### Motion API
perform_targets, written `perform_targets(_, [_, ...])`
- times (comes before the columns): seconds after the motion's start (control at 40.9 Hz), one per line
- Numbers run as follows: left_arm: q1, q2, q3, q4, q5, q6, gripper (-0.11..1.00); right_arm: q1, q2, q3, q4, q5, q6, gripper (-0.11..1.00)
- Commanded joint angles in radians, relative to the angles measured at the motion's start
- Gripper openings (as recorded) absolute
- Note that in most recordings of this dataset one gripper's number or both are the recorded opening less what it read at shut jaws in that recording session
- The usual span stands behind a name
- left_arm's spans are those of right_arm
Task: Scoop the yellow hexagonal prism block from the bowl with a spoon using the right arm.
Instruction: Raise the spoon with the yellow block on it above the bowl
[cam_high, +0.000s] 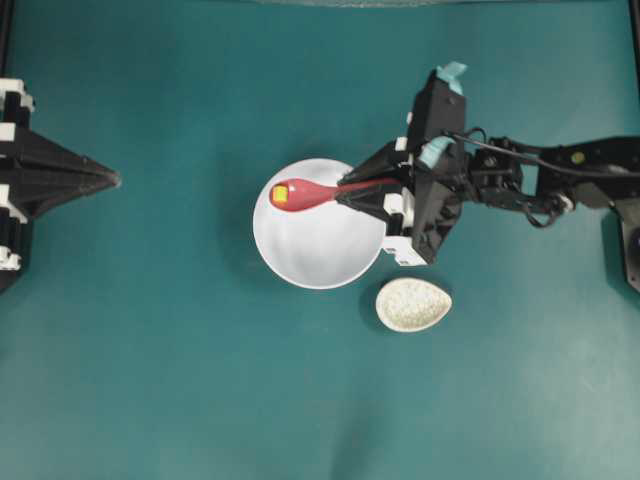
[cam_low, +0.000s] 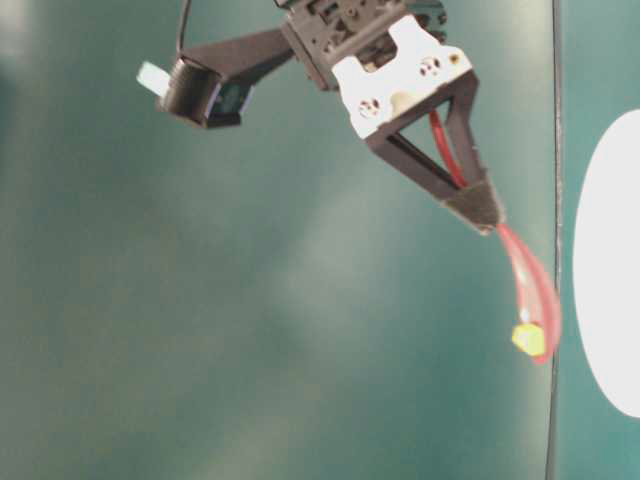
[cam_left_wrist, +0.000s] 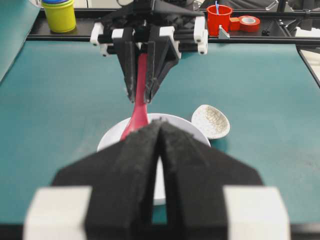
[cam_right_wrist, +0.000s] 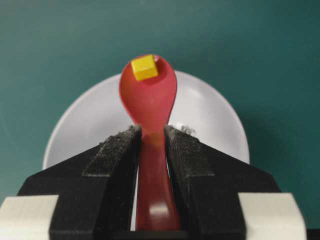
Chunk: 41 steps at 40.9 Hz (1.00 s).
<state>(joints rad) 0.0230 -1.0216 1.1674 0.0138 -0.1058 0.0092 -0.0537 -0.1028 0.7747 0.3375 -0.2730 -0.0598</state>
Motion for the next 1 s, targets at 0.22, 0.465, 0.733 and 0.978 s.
perform_targets(0.22, [0.003, 0.008, -0.028, 0.003, -0.005, 0.002, -0.01, 0.017, -0.035, 0.000, 0.003, -0.077, 0.017, 0.24])
perform_targets(0.465, [0.003, 0.009, -0.028, 0.003, -0.005, 0.002, -0.01, 0.017, -0.041, 0.000, 0.003, -0.103, 0.052, 0.24])
perform_targets(0.733, [0.003, 0.008, -0.028, 0.003, -0.005, 0.002, -0.01, 0.025, -0.084, 0.018, 0.003, -0.146, 0.064, 0.24])
perform_targets(0.978, [0.003, 0.006, -0.028, 0.003, -0.005, 0.000, -0.01, 0.037, -0.135, 0.044, 0.003, -0.161, 0.071, 0.24])
